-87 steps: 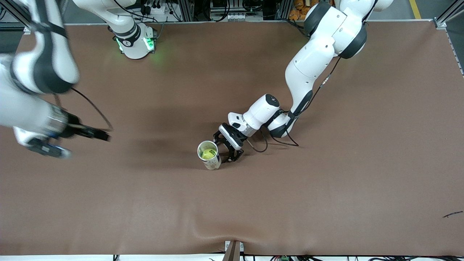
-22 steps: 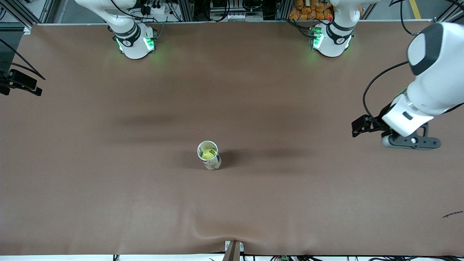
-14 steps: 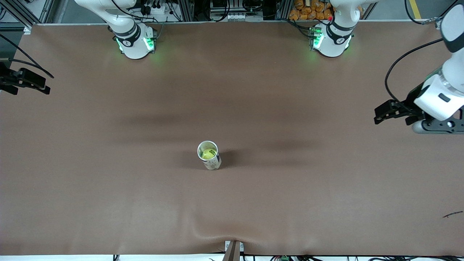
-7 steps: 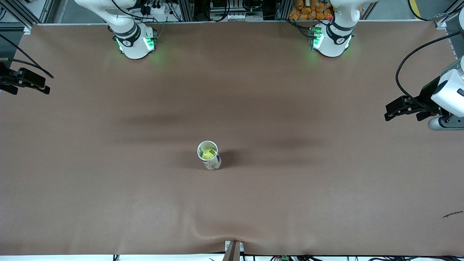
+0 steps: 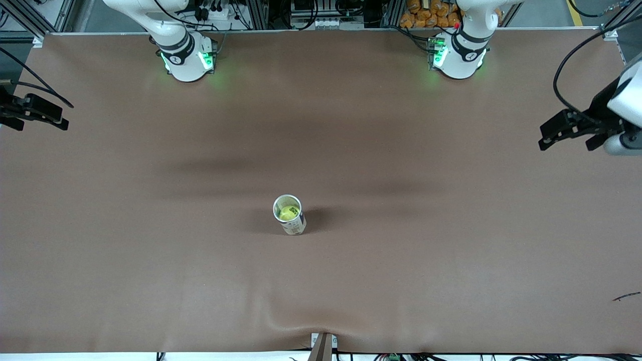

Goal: Insert tennis ball vertically with right arm

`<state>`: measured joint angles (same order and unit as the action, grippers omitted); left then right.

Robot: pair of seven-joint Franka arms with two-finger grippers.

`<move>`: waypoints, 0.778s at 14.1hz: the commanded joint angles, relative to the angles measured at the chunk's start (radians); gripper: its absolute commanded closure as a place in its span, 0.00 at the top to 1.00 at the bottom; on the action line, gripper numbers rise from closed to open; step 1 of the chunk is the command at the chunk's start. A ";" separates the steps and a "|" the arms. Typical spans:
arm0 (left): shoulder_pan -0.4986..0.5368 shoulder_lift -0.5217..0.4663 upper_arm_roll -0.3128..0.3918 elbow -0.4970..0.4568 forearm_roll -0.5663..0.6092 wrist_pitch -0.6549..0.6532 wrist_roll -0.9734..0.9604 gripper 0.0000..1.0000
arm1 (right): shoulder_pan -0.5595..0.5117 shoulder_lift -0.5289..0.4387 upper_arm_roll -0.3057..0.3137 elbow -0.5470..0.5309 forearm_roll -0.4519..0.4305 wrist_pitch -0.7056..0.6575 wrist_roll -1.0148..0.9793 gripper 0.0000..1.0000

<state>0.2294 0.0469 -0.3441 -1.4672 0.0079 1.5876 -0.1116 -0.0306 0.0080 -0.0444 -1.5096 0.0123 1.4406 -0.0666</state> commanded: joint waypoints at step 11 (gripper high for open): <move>-0.233 -0.189 0.313 -0.231 -0.017 -0.014 0.015 1.00 | -0.009 0.015 -0.006 0.022 -0.002 -0.003 -0.004 1.00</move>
<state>0.0097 -0.0780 -0.0452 -1.6326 0.0069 1.5587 -0.0847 -0.0345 0.0113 -0.0540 -1.5091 0.0101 1.4427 -0.0666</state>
